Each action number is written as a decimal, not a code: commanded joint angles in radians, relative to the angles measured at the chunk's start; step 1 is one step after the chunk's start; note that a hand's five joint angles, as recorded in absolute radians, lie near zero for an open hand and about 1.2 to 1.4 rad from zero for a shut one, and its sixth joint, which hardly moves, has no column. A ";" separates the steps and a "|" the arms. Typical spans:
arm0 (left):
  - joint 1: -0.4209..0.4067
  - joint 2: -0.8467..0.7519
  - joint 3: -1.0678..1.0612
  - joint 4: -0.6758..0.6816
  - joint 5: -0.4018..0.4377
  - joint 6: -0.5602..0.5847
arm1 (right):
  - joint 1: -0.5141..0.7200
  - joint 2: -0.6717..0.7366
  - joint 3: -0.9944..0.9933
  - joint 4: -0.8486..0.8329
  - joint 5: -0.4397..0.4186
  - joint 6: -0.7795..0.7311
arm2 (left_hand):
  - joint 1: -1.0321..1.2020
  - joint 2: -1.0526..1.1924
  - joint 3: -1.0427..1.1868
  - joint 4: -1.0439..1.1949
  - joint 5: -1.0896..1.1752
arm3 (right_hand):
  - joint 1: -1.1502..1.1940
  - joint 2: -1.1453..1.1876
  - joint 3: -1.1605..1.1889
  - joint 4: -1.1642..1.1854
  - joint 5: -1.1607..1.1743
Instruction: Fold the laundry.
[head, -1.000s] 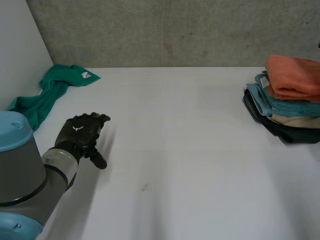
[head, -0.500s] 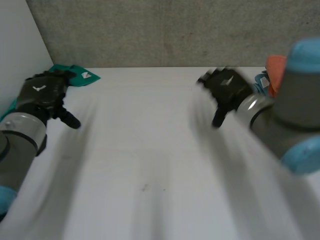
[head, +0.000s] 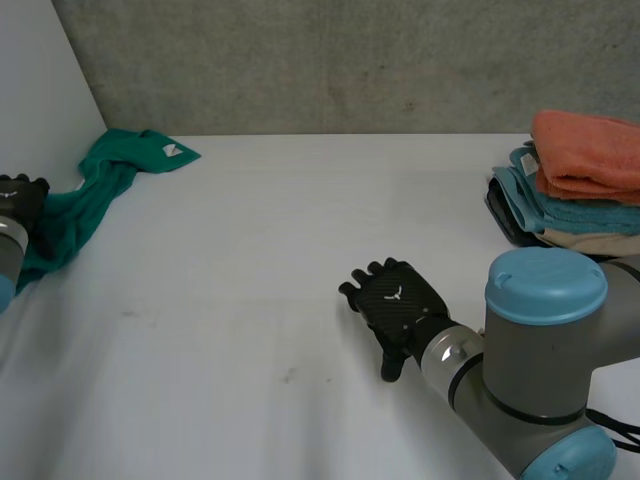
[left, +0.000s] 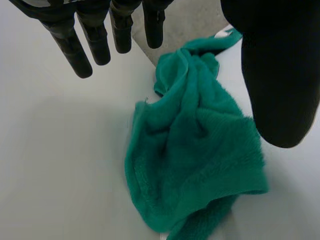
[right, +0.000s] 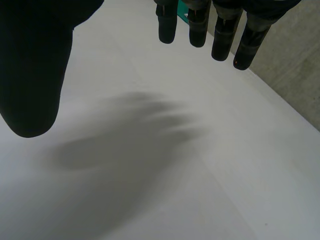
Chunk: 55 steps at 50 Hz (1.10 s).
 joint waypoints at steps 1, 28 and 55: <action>0.002 -0.079 0.072 -0.001 0.000 0.049 | 0.000 -0.005 0.018 -0.014 0.001 0.000 | 0.004 -0.007 -0.015 -0.007 -0.024 | 0.037 -0.030 0.001 -0.024 -0.047; 0.002 -0.190 0.177 -0.001 -0.009 0.116 | -0.001 -0.016 0.025 -0.018 0.001 -0.001 | 0.885 0.874 0.866 0.873 0.856 | 0.037 -0.030 0.001 -0.024 -0.047; -0.152 0.022 0.043 -0.151 -0.017 -0.006 | -0.001 -0.025 0.018 -0.020 0.001 -0.004 | 1.207 1.197 1.189 1.196 1.179 | 0.037 -0.030 0.001 -0.024 -0.047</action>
